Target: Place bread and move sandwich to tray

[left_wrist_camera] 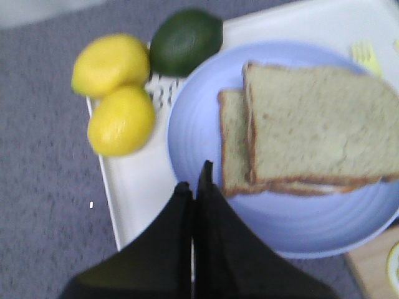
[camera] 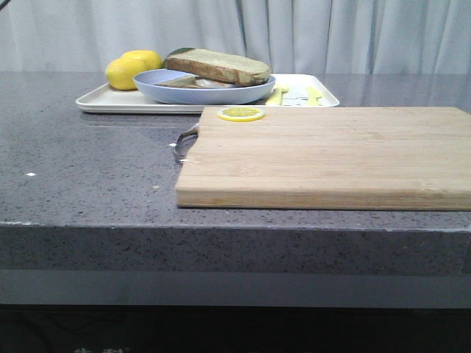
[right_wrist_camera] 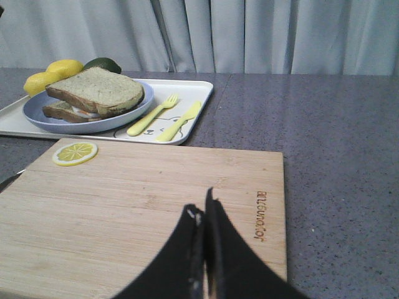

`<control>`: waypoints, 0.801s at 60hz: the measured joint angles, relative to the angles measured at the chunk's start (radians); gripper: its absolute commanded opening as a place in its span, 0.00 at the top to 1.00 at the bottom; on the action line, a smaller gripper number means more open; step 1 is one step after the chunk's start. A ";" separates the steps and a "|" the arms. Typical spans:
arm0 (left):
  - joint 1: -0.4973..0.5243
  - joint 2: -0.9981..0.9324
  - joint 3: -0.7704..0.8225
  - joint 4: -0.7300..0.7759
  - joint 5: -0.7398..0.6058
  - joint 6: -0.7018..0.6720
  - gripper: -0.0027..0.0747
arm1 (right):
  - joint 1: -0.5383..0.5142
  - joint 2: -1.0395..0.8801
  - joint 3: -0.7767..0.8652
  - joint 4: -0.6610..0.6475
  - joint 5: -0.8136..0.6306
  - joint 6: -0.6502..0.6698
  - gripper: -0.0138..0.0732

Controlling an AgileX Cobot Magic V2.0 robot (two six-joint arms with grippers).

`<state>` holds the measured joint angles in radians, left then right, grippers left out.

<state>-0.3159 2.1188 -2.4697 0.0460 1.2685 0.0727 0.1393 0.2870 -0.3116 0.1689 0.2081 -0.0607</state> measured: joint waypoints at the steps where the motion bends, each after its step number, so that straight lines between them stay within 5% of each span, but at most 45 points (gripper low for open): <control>1: 0.000 -0.012 0.030 0.005 0.000 0.000 0.99 | 0.000 0.000 0.000 0.000 0.000 0.000 0.93; 16: 0.080 -0.284 0.522 0.017 -0.047 -0.046 0.99 | 0.000 0.000 0.000 0.000 0.000 0.000 0.93; 48: 0.293 -0.886 1.414 0.003 -0.526 -0.073 0.99 | 0.000 0.000 0.000 0.000 0.000 0.000 0.93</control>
<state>-0.0228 1.2326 -1.0559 0.0490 0.7428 0.0000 0.1393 0.2870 -0.3116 0.1689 0.2081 -0.0607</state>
